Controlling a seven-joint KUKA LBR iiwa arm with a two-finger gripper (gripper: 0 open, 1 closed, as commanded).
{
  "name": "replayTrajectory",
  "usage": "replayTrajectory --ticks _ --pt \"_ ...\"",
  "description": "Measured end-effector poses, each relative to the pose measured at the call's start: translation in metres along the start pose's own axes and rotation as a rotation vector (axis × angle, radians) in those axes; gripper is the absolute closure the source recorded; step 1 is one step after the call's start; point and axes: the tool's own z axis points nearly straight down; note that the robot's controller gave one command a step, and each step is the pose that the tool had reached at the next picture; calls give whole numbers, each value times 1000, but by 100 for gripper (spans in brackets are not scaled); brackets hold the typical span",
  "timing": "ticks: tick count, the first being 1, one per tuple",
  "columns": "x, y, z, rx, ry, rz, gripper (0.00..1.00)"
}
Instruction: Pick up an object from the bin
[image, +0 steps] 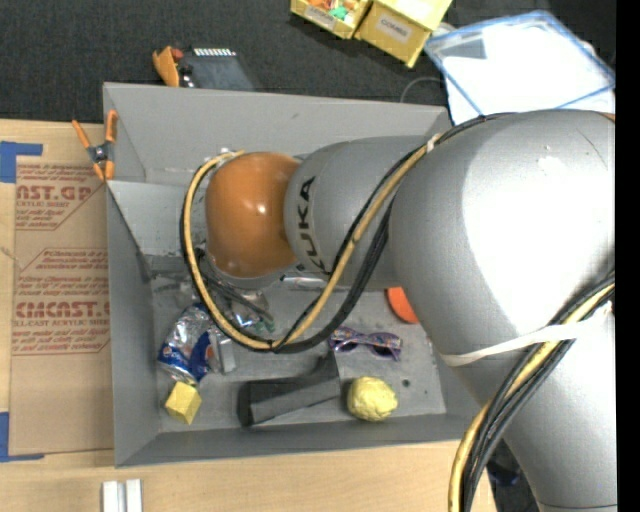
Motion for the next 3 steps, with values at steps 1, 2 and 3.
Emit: replayTrajectory --ticks 1,2,3 --pt "-3 2 -4 0 1 -332 100" --pt "-3 2 -4 0 1 -332 100" --pt "0 2 -27 -2 12 -333 100"
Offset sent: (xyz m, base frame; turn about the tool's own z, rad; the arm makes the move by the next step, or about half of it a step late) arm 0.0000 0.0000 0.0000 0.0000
